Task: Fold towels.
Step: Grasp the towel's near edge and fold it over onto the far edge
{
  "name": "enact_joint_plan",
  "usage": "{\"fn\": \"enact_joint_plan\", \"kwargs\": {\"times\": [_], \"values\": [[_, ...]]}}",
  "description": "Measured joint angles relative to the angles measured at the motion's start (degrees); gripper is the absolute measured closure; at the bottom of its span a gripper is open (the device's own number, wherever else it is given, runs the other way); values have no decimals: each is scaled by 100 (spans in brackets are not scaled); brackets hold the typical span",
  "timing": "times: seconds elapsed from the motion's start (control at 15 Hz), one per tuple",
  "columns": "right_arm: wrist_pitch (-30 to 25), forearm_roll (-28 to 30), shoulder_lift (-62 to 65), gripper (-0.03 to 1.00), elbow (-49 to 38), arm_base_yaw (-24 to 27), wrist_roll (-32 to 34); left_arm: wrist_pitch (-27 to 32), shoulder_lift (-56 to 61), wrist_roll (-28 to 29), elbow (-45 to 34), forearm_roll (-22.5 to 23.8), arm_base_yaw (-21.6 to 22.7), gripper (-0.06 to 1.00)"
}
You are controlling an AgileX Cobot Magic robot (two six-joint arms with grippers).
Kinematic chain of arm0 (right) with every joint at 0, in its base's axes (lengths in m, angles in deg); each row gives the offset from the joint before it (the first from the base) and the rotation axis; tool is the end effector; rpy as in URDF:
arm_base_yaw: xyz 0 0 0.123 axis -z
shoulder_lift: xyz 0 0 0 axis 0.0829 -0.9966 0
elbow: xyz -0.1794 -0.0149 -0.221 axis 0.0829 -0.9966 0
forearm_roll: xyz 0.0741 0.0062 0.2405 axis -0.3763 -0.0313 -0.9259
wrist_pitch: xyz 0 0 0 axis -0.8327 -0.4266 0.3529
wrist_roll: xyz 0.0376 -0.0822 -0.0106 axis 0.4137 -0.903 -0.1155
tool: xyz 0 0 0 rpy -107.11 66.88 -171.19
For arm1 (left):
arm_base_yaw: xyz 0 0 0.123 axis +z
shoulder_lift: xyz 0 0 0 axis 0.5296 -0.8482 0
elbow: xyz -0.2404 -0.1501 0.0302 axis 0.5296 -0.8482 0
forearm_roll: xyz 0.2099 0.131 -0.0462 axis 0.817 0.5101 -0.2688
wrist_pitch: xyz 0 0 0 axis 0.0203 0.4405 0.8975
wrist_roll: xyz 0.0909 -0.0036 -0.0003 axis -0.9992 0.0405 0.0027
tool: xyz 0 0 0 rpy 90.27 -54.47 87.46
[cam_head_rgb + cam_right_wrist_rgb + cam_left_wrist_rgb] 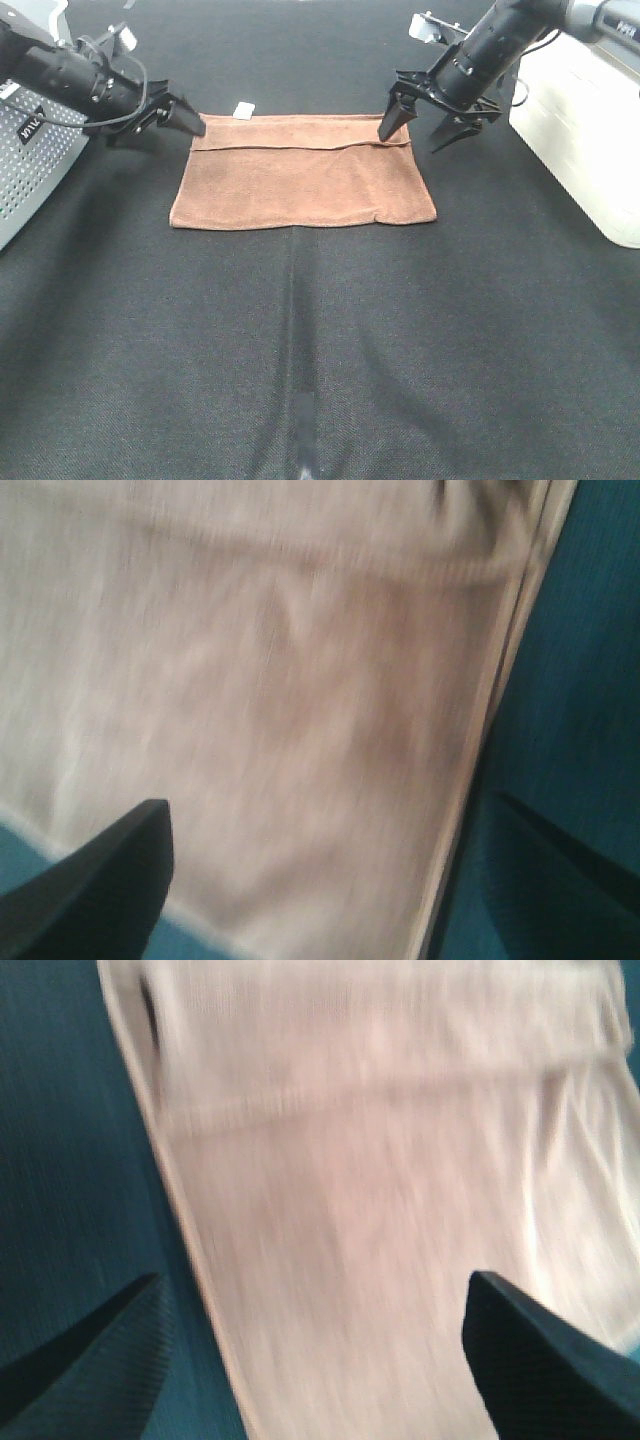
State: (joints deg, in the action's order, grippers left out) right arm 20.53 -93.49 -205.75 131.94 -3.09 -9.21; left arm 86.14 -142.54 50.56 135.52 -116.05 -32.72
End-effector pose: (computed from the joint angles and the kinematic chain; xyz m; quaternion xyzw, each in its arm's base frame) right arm 0.5254 0.1077 0.1593 -0.1054 0.9639 0.2016 0.1384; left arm 0.5198 -0.0573 0.1294 0.0361 0.9278 -0.2927 0.2285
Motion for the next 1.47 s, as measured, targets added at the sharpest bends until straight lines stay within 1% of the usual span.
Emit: {"fn": "enact_joint_plan", "kwargs": {"times": [0.13, 0.2, 0.27, 0.33, 0.47, 0.6, 0.67, 0.73, 0.93, 1.07, 1.2, 1.33, 1.4, 1.47], "values": [[-92, 52, 103, 20, 0, 0, 252, 424, 11, 447, 0, 138, 0, 19], [-92, 235, 218, 20, -52, 0, 516, 642, 40, 819, 0, 160, 0, 19], [-86, 338, 372, 20, -223, 0, 590, 693, 109, 1020, -52, 183, 0, 19], [-86, 401, 561, 20, -510, 0, 596, 659, 275, 1123, -309, 229, 0, 19], [-92, 510, 911, 20, -1146, 0, 584, 344, 739, 1146, -1077, 304, 0, 19], [-120, 476, 1054, 20, -1748, 0, 561, -315, 1232, 1134, -2108, 327, 0, 19], [92, 361, 1066, 20, -2086, 0, 556, -625, 1335, 1123, -2544, 372, 0, 19], [241, 338, 1066, 20, -2246, 0, 556, -693, 1335, 1077, -2664, 407, 0, 19], [693, 332, 1066, 20, -2544, 0, 544, -911, 1329, 1003, -2693, 413, -74, 19], [745, 332, 1066, 20, -2584, 0, 498, -1020, 1329, 1003, -2693, 413, -138, 19], [848, 338, 1060, 20, -2618, 0, 372, -1324, 1220, 997, -2693, 355, -286, 19], [1026, 332, 985, 20, -2618, 0, 286, -1490, 1100, 997, -2693, 269, -401, 19], [1060, 332, 888, 20, -2618, 0, 258, -1541, 1043, 985, -2693, 223, -424, 19], [1083, 269, 768, 21, -2618, 0, 201, -1581, 1003, 985, -2687, 57, -424, 19]]}}
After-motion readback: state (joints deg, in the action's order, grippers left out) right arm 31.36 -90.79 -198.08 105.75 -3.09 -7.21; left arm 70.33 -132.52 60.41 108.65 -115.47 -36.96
